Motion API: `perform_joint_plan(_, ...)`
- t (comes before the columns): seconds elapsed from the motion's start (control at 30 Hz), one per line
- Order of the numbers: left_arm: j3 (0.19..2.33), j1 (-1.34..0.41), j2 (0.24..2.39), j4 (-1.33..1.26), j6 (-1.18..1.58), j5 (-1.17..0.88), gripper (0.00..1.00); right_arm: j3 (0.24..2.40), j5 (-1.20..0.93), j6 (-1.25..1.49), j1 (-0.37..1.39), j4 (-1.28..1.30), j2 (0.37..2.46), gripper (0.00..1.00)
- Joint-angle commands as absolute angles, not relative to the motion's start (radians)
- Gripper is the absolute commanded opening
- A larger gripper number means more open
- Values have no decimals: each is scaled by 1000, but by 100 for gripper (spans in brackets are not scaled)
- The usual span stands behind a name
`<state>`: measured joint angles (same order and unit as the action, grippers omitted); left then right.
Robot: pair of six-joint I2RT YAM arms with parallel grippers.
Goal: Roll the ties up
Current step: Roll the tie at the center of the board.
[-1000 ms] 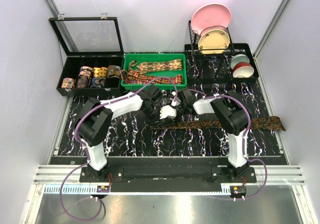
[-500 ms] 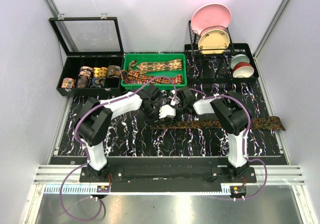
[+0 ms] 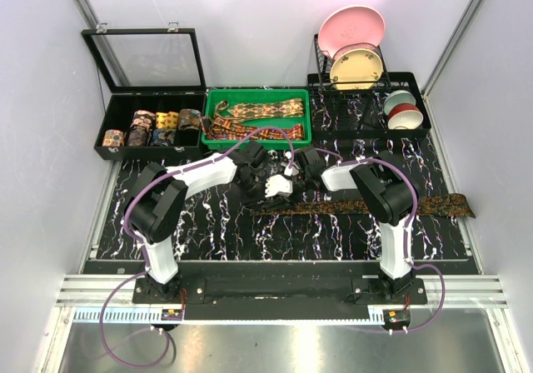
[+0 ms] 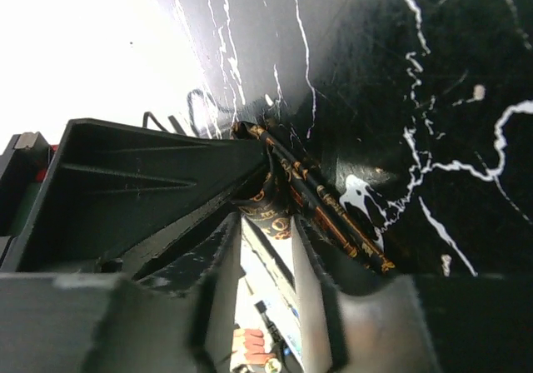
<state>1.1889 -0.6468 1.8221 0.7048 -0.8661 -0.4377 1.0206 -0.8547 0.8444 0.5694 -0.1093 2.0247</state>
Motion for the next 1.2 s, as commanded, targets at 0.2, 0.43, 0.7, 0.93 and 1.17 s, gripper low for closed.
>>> perform_joint_plan(0.2,1239,-646,1821,741,-891,-502,31,1014,-850,825,583,-187,1983,41)
perform_joint_plan(0.43,1264,-646,1830,752,-879,-506,31,1014,-868,845,586,-210,1990,28)
perform_joint_plan(0.7,1247,-621,1792,756,-871,-511,44,1016,-848,807,569,-107,1957,0)
perform_joint_plan(0.93,1166,-539,1645,661,-832,-594,76,1022,-813,736,546,-23,1965,0)
perform_joint_plan(1.17,921,-473,1337,292,-623,-520,89,1046,-773,681,546,78,1974,0)
